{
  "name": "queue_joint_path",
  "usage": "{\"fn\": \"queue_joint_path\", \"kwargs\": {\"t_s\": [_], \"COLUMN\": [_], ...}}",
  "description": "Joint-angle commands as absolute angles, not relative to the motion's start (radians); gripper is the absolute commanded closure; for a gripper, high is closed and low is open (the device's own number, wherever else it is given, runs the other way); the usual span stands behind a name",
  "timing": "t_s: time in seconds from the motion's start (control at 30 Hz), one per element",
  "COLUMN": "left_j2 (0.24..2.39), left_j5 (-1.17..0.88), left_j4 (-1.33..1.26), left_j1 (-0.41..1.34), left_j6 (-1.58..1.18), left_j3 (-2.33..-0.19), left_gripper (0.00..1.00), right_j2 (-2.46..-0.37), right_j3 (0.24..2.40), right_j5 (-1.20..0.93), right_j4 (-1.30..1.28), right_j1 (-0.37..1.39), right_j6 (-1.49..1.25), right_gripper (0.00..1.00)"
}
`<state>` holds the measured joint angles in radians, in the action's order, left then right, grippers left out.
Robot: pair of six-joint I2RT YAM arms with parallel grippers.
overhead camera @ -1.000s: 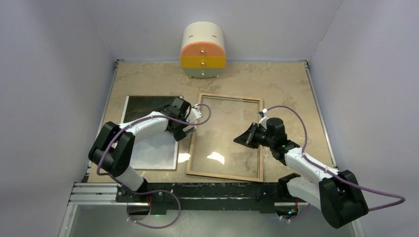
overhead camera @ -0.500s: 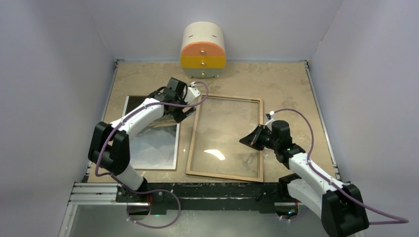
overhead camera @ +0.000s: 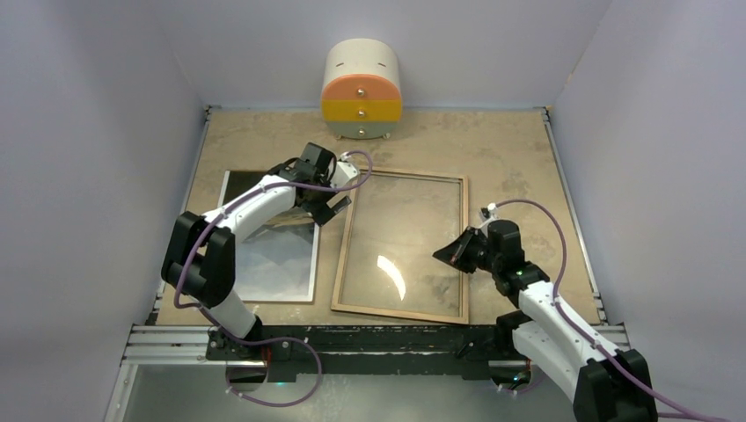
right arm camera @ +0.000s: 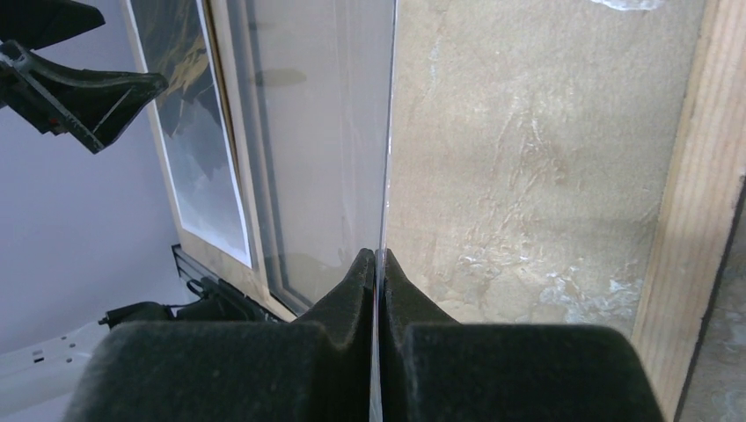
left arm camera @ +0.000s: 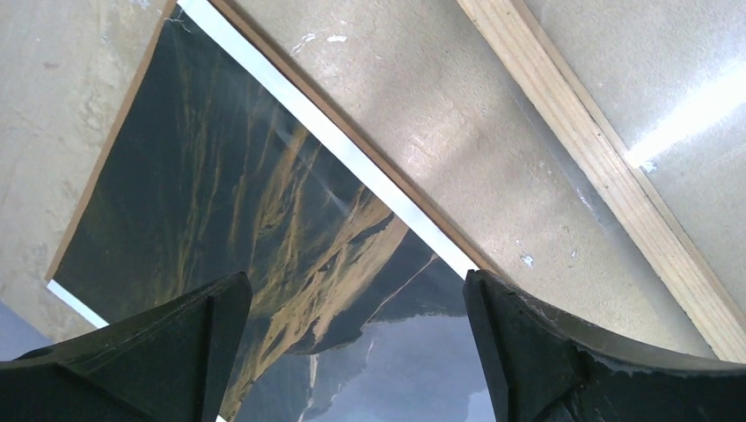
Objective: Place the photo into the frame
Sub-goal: Place the photo frame item in the photo frame.
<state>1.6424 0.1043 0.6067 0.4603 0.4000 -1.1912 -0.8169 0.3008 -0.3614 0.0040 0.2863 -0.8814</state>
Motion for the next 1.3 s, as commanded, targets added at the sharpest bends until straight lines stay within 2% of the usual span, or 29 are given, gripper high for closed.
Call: {"fn": "queue_joint_path", "kwargs": {"t_s": [0.0, 1.27], "left_j2": [1.642, 1.647], "left_j5": [0.077, 0.057], "left_j4": [0.581, 0.56], "left_j1": [0.462, 0.465], "left_j6": [0.374, 0.378], "left_j3": [-1.166, -1.139], "left_gripper": [0.02, 0.02], "right_j2": [-0.804, -0.819], "right_j3": [0.303, 0.399], "right_j5": [-0.311, -0.295], "right_j4": [-0.056, -0.176], "right_j1": [0.275, 0.25], "right_j6": [-0.854, -0.758], "right_gripper": [1.0, 1.0]}}
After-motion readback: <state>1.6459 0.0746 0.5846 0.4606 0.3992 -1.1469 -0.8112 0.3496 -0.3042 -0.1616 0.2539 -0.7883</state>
